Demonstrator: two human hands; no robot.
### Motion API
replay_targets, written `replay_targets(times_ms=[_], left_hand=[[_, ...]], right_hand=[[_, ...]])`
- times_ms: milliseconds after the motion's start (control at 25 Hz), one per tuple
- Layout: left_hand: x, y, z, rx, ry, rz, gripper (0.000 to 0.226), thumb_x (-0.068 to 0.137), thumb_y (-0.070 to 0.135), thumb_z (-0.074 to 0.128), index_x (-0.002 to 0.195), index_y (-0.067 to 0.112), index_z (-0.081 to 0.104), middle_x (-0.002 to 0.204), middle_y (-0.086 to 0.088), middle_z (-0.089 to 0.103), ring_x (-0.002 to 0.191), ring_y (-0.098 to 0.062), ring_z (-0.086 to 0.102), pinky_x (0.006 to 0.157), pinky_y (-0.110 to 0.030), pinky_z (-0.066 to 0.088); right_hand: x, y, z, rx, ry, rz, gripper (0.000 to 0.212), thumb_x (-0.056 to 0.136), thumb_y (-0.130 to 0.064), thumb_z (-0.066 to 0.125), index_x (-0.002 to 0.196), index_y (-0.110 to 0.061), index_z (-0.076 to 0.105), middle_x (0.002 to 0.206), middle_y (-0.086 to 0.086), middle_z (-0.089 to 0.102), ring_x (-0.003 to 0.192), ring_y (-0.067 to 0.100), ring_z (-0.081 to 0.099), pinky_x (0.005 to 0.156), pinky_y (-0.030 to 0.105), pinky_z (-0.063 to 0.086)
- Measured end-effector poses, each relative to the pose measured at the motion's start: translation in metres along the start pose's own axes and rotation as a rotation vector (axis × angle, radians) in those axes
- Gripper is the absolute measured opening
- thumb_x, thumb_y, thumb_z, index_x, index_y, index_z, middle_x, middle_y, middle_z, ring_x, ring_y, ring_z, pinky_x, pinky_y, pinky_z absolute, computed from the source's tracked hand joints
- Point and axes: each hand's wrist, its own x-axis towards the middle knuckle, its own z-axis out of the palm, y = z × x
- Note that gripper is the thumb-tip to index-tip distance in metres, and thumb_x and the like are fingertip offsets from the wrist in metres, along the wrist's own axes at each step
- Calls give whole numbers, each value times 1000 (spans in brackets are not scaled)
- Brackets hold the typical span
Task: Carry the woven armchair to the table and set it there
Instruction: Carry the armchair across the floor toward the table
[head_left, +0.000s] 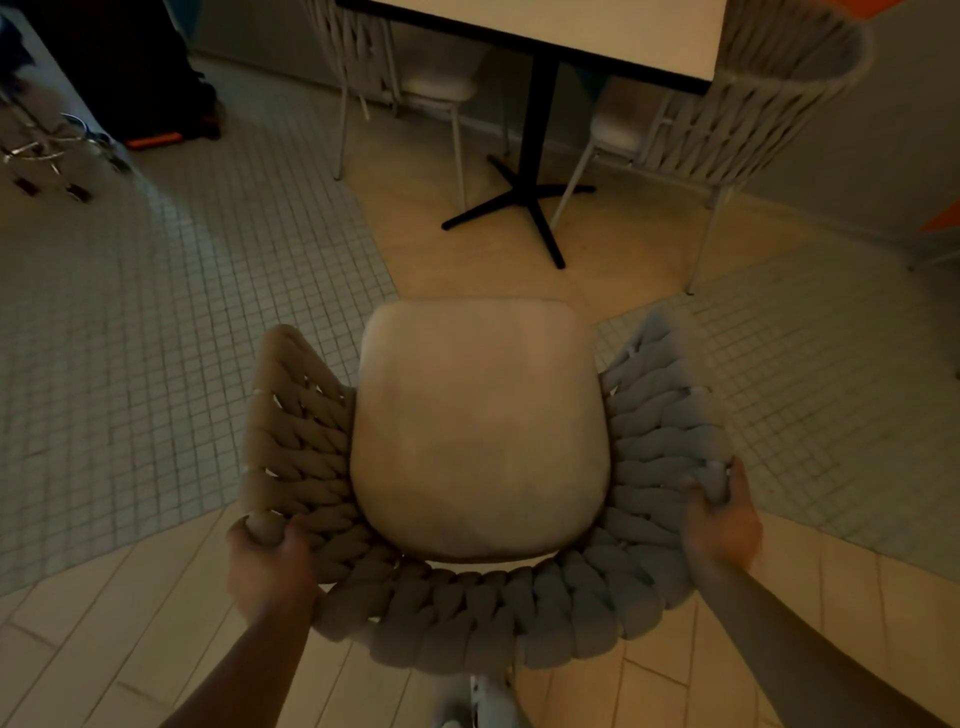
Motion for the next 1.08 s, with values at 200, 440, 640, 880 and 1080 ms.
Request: replay_targets(times_ms=[200,440,640,880,1080], left_hand=[[30,28,18,-20,61,-75,40,78,29,63,110,6,53,100,-27,64,94,-47,60,71,-41,41],[88,80,50,-27,75,-62,49,68,41,57,105,8,55,91,-22,62,94,-46,60,73,-41,40],[124,115,78,-4,46,-46,48,72,38,60,109,8,54,99,-25,63,96,-46,59,72,-39,38],[193,149,100,79,-39,13,42,80,26,66,115,8,53,104,-28,64,96,-46,61,75,-46,43],[254,171,107,91,-162,33,48,82,31,65,123,12,49,114,-25,63,102,-43,60,80,-47,45]], right_hand=[[46,-51,49,-6,-56,-53,63,91,-31,58,148,-17,35,141,17,52,123,40,51,97,47,44],[88,-103,104,1,-54,-47,64,91,-28,59,149,-15,34,143,16,51,128,38,49,100,46,42],[118,-131,128,-35,-51,-4,66,91,-28,58,150,-17,31,139,21,53,122,43,52,95,50,45],[112,-160,158,-19,25,101,68,89,-27,60,150,-18,32,138,18,54,120,42,54,93,47,44],[82,-176,181,23,117,168,68,89,-25,63,149,-15,33,143,17,51,126,41,50,98,44,40]])
